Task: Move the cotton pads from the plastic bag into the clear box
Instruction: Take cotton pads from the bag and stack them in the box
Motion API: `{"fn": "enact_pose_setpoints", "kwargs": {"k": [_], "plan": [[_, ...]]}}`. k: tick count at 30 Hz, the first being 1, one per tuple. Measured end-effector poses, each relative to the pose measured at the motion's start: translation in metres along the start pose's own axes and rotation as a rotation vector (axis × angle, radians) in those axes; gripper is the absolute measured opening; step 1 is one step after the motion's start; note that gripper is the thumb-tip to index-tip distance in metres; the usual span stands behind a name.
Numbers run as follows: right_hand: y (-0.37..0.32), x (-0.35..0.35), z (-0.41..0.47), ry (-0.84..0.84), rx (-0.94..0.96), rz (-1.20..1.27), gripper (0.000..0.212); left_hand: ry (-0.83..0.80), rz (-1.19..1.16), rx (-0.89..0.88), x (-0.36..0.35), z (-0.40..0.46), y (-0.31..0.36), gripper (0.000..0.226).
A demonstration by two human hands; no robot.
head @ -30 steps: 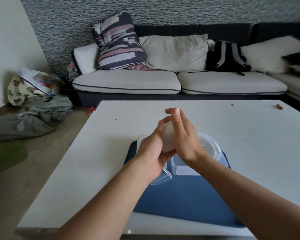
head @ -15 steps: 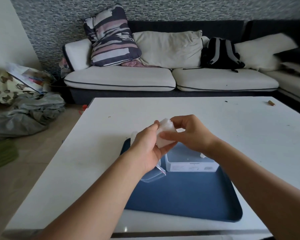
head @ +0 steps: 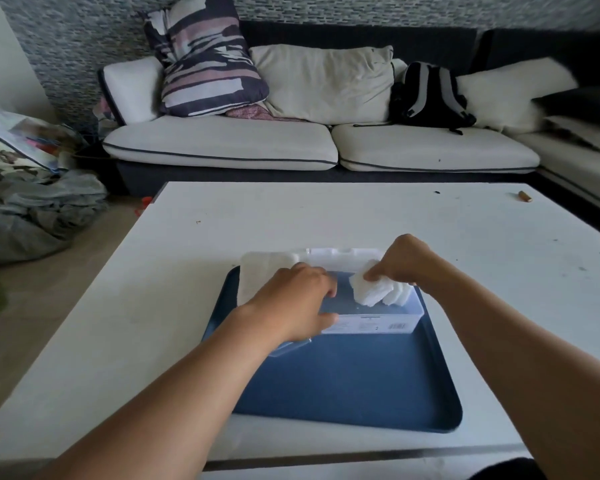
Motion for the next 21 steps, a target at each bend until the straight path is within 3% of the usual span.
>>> {"fn": "enact_pose_setpoints", "kwargs": {"k": [5, 11, 15, 21], "plan": [[0.0, -0.015, 0.005, 0.147, 0.037, -0.035, 0.048, -0.114, 0.028, -0.01, -0.008, 0.0, 0.006, 0.026], [0.007, -0.024, 0.008, 0.223, 0.076, -0.097, 0.043, -0.132, -0.041, 0.028, -0.014, 0.002, 0.004, 0.004], [0.011, -0.028, 0.006, 0.299, 0.136, -0.135, 0.036, -0.142, -0.077, 0.019, -0.018, 0.001, 0.008, 0.001], [0.009, -0.026, 0.004, 0.308, 0.195, -0.15, 0.053, -0.143, -0.092, 0.016, -0.018, -0.001, 0.009, 0.004]]}}
Point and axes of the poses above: each hand's wrist, its own z-axis towards the middle knuckle, its own x-axis out of the back of the hand, y = z × x, the point moved 2 cm from there along z, towards the middle knuckle, and after that the axes turned 15 degrees about y, right-handed, at the moved point
